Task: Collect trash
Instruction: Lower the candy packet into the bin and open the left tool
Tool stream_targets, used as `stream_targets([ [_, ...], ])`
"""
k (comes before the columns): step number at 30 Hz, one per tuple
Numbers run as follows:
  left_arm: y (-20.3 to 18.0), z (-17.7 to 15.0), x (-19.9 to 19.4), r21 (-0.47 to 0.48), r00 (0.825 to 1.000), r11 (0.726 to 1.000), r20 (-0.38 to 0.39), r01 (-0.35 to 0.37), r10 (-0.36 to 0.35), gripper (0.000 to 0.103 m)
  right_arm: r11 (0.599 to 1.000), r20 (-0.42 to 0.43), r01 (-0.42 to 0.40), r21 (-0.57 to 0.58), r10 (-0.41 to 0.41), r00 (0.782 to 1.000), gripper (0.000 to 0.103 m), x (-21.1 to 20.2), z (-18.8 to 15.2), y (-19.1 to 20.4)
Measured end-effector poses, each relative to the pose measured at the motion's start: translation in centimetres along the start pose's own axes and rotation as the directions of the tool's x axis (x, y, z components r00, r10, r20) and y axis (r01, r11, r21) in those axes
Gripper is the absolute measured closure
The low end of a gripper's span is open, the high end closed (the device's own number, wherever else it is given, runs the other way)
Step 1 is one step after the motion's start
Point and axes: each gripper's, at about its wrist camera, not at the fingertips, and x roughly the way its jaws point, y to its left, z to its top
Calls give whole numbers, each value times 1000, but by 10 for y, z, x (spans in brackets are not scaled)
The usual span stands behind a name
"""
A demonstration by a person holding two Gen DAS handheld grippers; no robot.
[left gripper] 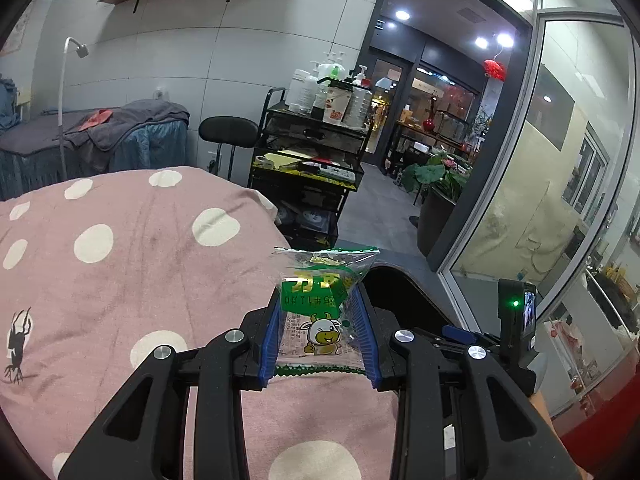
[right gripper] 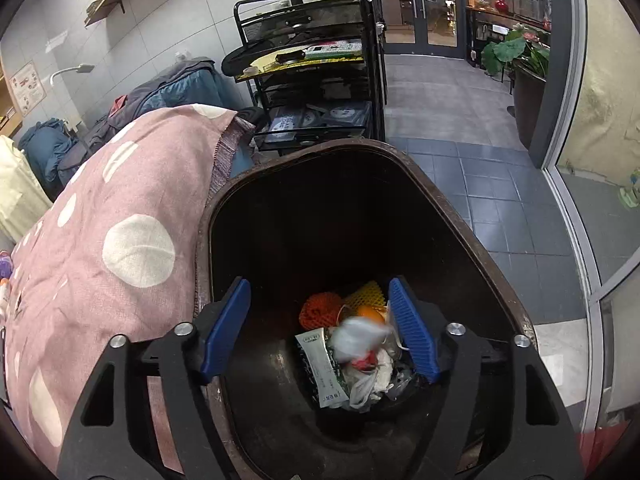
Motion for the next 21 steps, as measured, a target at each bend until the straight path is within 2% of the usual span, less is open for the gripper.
stream_targets([
  [2, -4, 0, 3, 6, 1000, 1000, -7, 11, -11, 70, 1000, 12, -7, 11, 6, 1000, 25, -5, -2, -2],
  [12, -35, 0, 29, 50, 995, 995, -59, 84, -81, 70, 999, 56, -21, 41, 18, 998, 24, -30, -2, -7],
  [21, -66, -1, 64, 75, 979, 985, -140, 158, -147, 70, 997, 84, 6, 74, -12, 996, 18, -50, -7, -25],
])
